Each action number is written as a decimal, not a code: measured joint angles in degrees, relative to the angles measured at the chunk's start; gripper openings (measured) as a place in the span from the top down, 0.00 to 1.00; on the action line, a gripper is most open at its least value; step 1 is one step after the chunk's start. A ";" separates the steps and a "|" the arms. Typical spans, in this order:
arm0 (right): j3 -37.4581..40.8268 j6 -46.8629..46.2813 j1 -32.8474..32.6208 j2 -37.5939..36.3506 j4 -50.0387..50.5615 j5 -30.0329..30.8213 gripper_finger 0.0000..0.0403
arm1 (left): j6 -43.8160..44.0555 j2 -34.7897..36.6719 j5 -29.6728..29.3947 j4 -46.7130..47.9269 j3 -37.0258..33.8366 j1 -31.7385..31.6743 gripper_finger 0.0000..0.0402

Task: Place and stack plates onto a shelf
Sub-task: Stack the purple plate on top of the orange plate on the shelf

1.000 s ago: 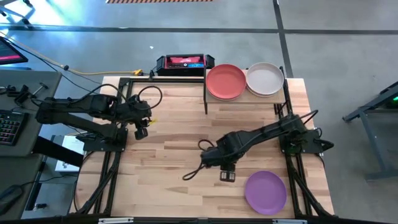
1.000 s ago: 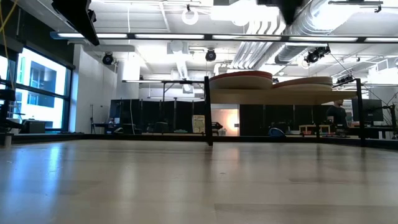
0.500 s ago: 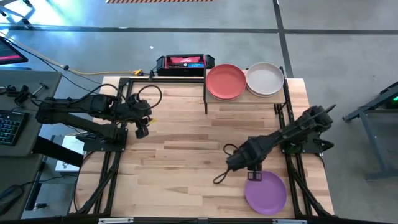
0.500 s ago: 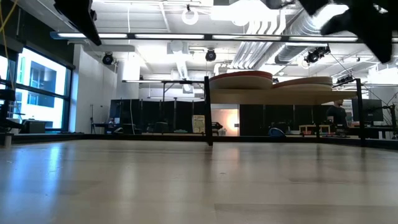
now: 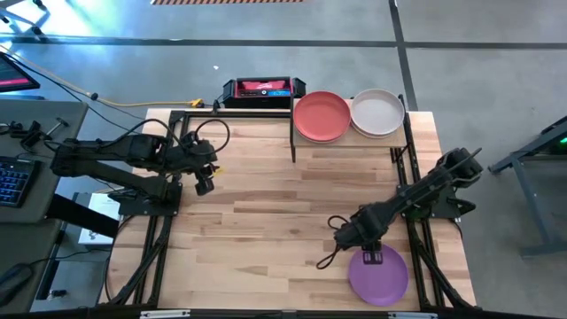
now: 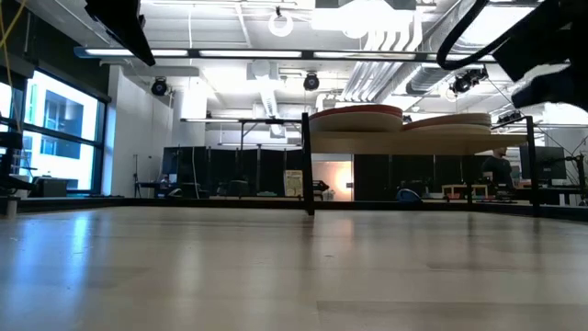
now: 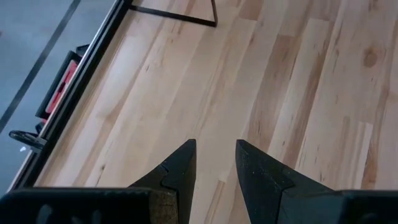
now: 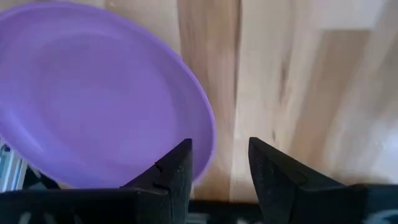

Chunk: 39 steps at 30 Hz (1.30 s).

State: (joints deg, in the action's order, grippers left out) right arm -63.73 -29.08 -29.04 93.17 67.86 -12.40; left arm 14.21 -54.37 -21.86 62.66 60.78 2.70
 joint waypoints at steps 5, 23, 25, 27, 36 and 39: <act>2.99 0.00 0.00 0.04 -5.50 -0.04 0.67 | 0.79 0.00 -0.84 0.01 0.01 0.00 0.74; 11.78 0.61 0.00 0.06 -16.74 -1.62 0.67 | 2.28 0.00 -1.32 0.02 0.02 0.00 0.74; 12.71 0.04 0.00 0.06 -17.51 -1.73 0.67 | 2.29 0.00 -1.32 0.02 0.02 0.00 0.74; 13.37 -1.13 0.00 0.08 -17.60 -1.57 0.67 | 2.28 0.00 -1.32 0.02 0.02 0.00 0.74; 14.13 -1.92 0.00 0.26 -19.12 -1.64 0.67 | 2.25 0.00 -1.56 0.02 0.02 -0.04 0.74; 14.13 -1.96 0.00 0.26 -19.26 -1.86 0.68 | 2.23 0.00 -1.56 0.02 0.02 -0.04 0.74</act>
State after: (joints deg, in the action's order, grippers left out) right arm -49.60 -31.05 -29.04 93.43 48.60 -14.26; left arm 16.45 -54.37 -23.42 62.67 60.80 2.66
